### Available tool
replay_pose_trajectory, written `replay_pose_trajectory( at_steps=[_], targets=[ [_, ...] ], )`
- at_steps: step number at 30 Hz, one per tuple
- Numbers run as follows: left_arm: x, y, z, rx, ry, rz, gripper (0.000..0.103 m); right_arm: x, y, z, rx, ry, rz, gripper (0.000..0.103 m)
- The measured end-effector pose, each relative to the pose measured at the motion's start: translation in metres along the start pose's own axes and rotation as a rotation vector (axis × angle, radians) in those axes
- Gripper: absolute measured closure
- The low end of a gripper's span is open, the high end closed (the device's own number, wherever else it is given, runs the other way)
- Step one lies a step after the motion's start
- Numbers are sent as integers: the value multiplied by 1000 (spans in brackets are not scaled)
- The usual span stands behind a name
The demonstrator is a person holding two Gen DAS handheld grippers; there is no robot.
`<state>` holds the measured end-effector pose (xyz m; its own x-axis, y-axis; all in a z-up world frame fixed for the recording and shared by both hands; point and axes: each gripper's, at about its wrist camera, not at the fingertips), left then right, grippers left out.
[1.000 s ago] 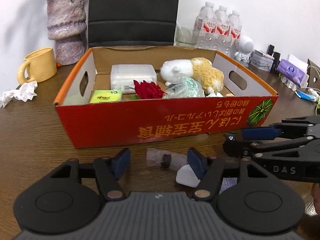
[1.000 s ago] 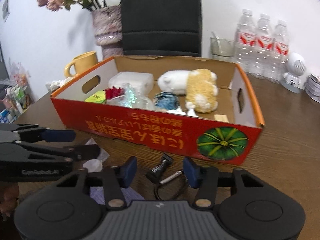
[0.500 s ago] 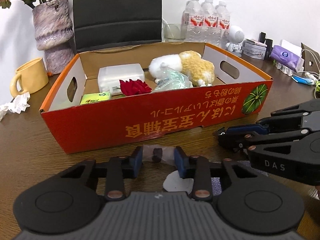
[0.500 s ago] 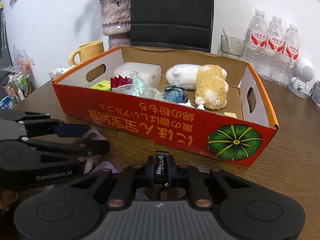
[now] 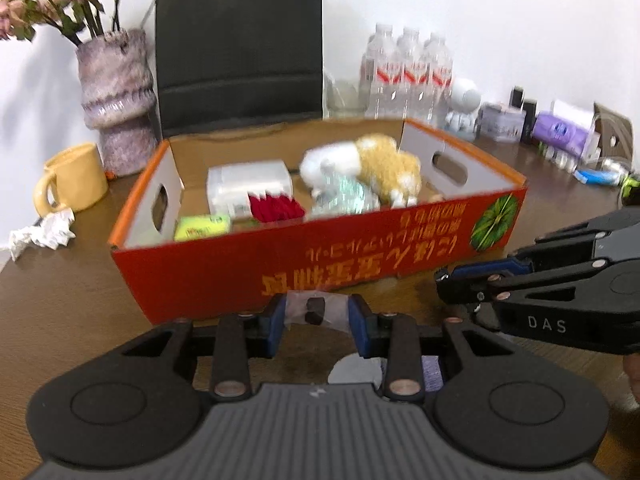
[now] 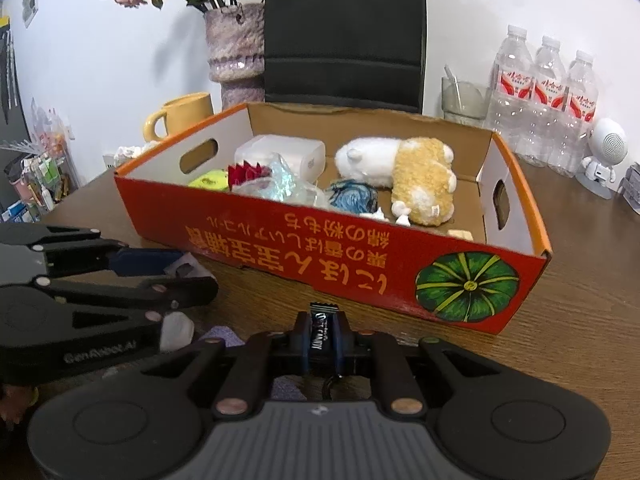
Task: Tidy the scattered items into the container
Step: 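Carry the carabiner into the cardboard box and open the right tool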
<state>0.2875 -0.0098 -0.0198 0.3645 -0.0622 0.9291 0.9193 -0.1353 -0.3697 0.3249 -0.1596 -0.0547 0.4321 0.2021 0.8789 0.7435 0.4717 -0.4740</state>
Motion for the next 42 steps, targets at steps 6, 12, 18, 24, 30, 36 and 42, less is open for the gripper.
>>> replay_pose_trajectory(
  at_steps=[6, 12, 18, 24, 30, 36, 42],
  targets=[
    [17, -33, 18, 6, -59, -98, 68, 18, -38, -8, 44, 54, -99, 92],
    [51, -38, 41, 77, -84, -199, 68, 57, -62, -23, 2, 34, -219, 92],
    [74, -3, 60, 152, -123, -211, 68, 85, -35, -38, -82, 49, -260, 92],
    [74, 50, 63, 184, -116, -134, 68, 82, 27, -58, -148, 90, -144, 92],
    [58, 84, 62, 200, -92, -33, 68, 59, 61, -68, -162, 97, -12, 93],
    [51, 86, 58, 201, -82, -26, 55, 55, 66, -64, -151, 90, 8, 91],
    [57, 72, 52, 171, -91, -90, 10, 58, 57, -60, -101, 108, -28, 59]
  ],
)
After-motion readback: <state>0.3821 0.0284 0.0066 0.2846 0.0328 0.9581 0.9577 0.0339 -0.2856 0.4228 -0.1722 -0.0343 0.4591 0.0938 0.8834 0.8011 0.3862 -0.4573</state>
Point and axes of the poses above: each gripper's, at about its wrist camera, not at the fingertips, and y roughly the way its jaws point, z to its left, x to its top, and after that the axes turned 13 degrees about -z, right-handed
